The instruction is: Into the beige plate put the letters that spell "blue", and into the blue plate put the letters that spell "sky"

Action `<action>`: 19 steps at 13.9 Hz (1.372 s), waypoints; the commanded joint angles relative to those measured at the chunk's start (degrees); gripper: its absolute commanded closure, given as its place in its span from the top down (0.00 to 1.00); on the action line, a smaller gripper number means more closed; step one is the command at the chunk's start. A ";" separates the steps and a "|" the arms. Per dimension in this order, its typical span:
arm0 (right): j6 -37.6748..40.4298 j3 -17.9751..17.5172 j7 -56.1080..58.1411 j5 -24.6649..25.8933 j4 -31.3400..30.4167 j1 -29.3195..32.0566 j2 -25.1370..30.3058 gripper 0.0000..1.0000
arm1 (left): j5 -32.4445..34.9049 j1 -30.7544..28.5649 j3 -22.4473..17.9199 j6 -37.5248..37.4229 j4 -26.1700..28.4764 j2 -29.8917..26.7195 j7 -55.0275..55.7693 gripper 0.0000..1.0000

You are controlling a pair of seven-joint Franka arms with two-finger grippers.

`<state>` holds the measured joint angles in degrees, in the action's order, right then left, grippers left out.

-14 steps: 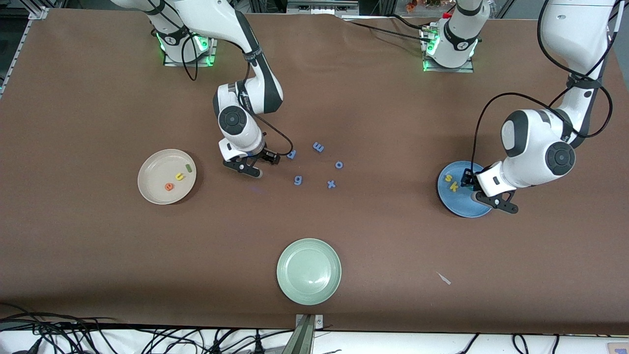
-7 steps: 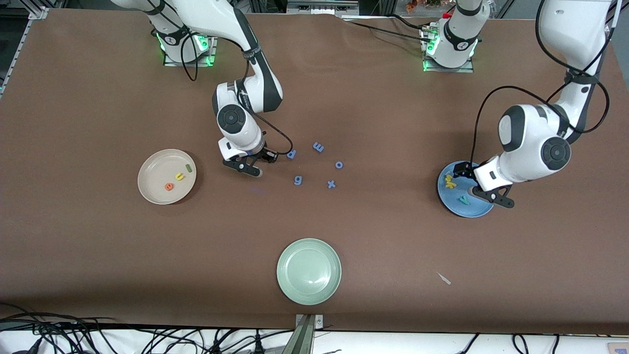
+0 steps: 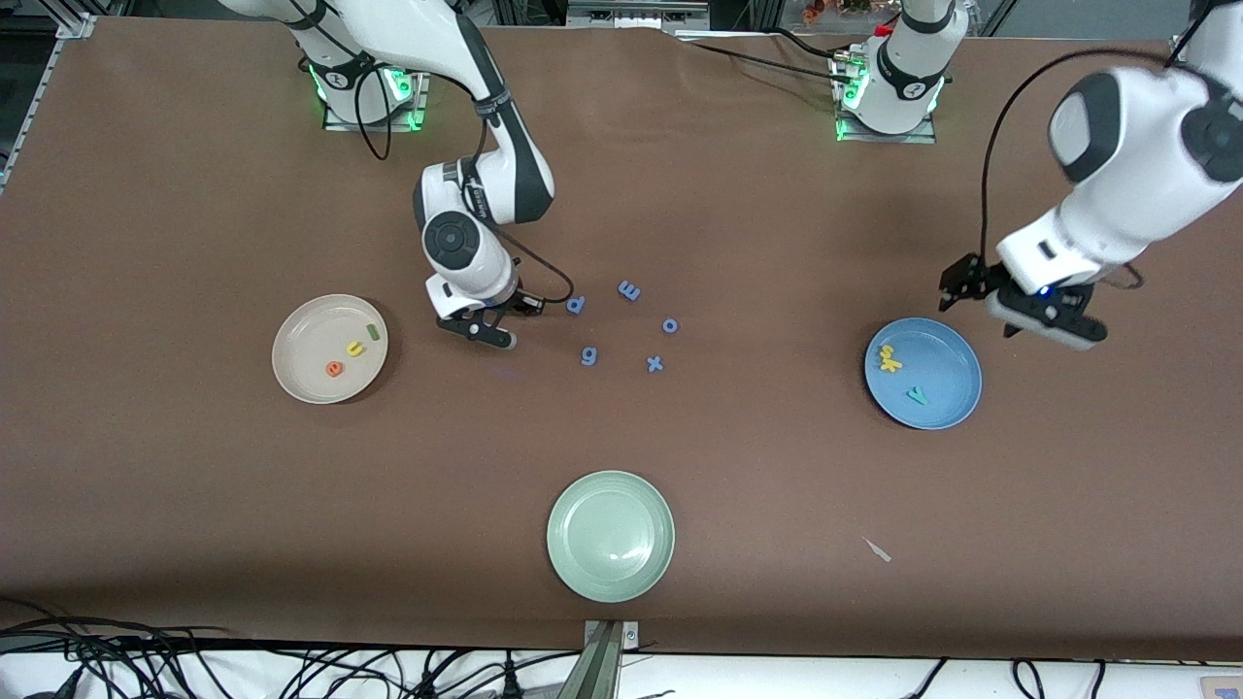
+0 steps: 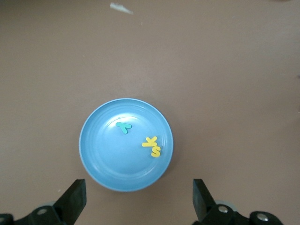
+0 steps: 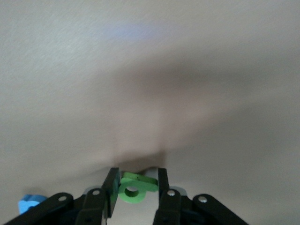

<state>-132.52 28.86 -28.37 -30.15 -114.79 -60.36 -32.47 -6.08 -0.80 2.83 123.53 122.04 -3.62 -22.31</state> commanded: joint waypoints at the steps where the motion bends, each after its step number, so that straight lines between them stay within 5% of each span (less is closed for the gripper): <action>1: 7.08 6.18 9.78 -0.87 -0.26 0.07 3.37 0.20 | 1.60 -0.60 -0.46 -6.43 -1.42 -5.34 0.34 1.00; 7: 14.04 19.90 27.63 -0.08 -0.35 0.77 1.80 0.21 | 2.56 -4.12 -0.81 -24.02 -15.49 -4.64 0.52 1.00; 12: 14.31 21.85 42.58 0.00 -0.26 9.28 -1.19 0.21 | 4.85 -4.57 -0.81 -35.18 -25.43 -2.80 3.57 1.00; 13: 14.31 21.85 42.95 -0.08 -0.26 9.90 -1.80 0.30 | 5.03 -4.48 -0.55 -35.55 -26.14 -1.49 7.07 1.00; 14: 14.40 21.85 41.91 -0.17 -0.26 9.91 -1.89 0.85 | 5.03 -4.39 -0.46 -35.73 -26.50 -0.17 8.93 1.00; 15: 14.40 21.94 41.99 -0.08 0.09 9.56 -1.63 1.00 | 4.85 -4.56 -0.72 -35.90 -27.80 0.36 8.95 1.00; 19: 28.51 22.20 39.37 0.44 10.43 9.82 -1.72 1.00 | 5.03 -3.51 0.15 -39.58 -29.40 1.16 9.57 1.00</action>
<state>-111.30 50.47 12.99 -30.08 -110.53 -50.69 -33.94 -2.92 -5.09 2.16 87.57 95.68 -3.50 -14.14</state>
